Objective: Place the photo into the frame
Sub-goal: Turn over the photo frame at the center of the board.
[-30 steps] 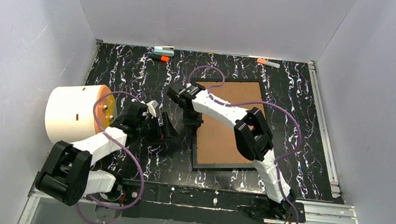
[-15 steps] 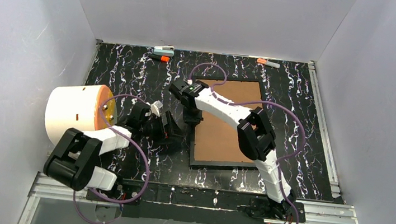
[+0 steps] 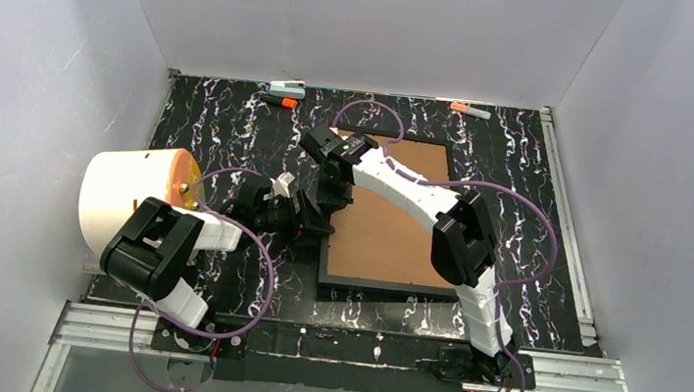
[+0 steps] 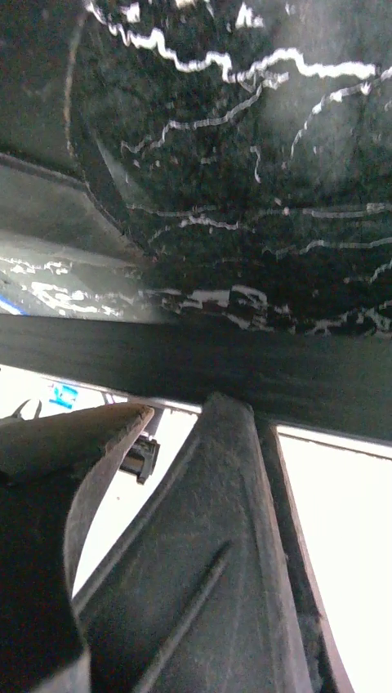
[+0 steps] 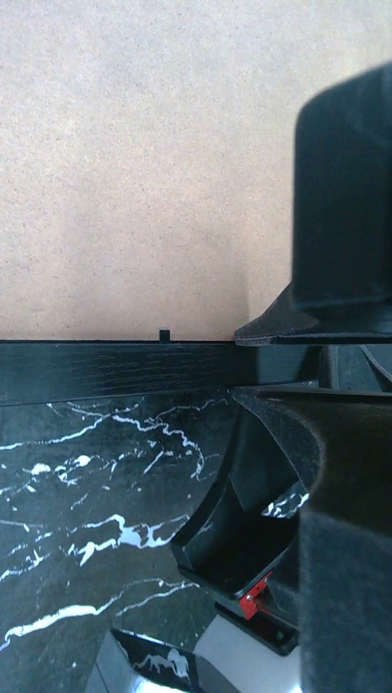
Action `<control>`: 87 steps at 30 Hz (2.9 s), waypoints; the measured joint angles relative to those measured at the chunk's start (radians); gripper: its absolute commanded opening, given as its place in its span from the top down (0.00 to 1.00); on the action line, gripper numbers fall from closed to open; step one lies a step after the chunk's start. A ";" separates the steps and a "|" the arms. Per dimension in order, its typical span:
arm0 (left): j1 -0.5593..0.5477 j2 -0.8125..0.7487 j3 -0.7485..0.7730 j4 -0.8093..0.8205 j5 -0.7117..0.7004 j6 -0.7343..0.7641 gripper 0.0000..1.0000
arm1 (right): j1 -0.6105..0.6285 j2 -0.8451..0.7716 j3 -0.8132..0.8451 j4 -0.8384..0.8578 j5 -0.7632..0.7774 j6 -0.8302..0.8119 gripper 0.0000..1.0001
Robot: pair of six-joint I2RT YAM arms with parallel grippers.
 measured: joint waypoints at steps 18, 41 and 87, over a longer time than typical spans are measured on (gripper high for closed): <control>-0.009 -0.081 0.049 -0.045 0.029 -0.051 1.00 | -0.047 -0.095 0.072 -0.021 0.009 0.039 0.27; -0.010 -0.053 1.223 -1.410 -0.352 0.707 1.00 | -0.289 -0.363 0.115 0.071 -0.058 0.007 0.11; -0.174 -0.176 1.249 -1.306 -0.233 0.904 0.15 | -0.349 -0.381 0.131 0.027 -0.262 0.072 0.46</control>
